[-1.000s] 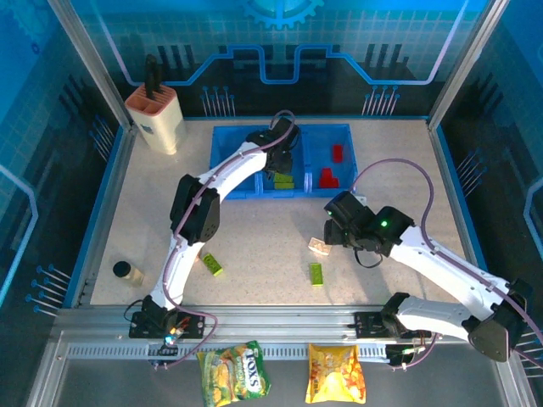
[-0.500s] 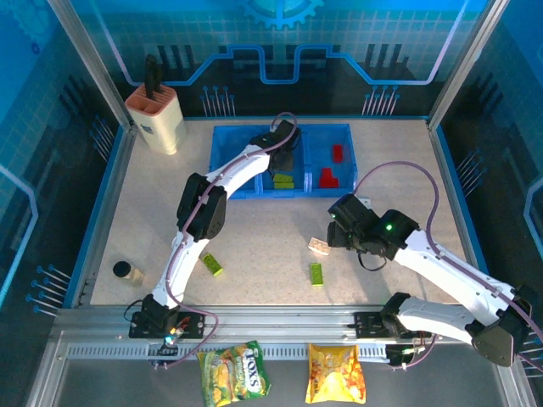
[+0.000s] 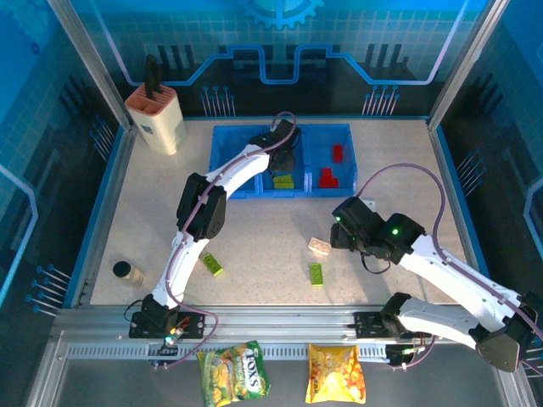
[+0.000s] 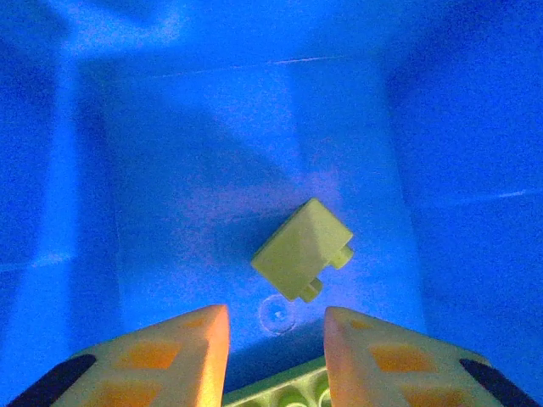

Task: Sort the legos into containers by color
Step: Place the lego in the container, then pick up the lego from the bottom-center of the table.

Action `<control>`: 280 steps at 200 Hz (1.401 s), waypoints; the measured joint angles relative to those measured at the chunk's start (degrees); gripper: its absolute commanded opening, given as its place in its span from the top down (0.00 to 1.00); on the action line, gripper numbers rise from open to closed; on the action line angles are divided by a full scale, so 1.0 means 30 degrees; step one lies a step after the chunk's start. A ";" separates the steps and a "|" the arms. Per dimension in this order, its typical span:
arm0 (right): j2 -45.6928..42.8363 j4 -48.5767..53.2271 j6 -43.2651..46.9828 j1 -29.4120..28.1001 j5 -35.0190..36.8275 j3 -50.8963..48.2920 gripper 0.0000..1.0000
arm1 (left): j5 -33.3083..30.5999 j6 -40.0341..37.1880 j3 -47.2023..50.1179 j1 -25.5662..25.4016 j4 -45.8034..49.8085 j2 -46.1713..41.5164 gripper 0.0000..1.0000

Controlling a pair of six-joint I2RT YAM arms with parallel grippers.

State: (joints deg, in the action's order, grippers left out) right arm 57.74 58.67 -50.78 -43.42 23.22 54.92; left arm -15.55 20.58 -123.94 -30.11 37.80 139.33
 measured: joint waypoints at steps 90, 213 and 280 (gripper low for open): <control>0.1989 -0.0561 0.0080 0.0007 -0.0627 -0.0262 0.32 | 0.1851 -0.0291 0.0262 0.0000 0.0823 -0.2710 0.63; 0.7337 -0.1989 -0.1800 -0.3410 -0.1610 -0.0503 0.32 | 0.3767 -0.0350 0.8276 0.0007 -0.0321 -0.8225 0.63; 0.9508 -0.3381 -0.2820 -0.4386 -0.2222 -0.0350 0.35 | 0.4153 -0.0342 1.2808 0.0452 -0.1668 -1.1992 0.63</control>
State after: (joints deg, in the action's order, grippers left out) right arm 86.26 48.53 -59.24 -56.58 16.56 53.87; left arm -3.09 19.55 -85.52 -28.75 32.80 103.35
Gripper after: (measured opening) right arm 0.655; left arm 0.370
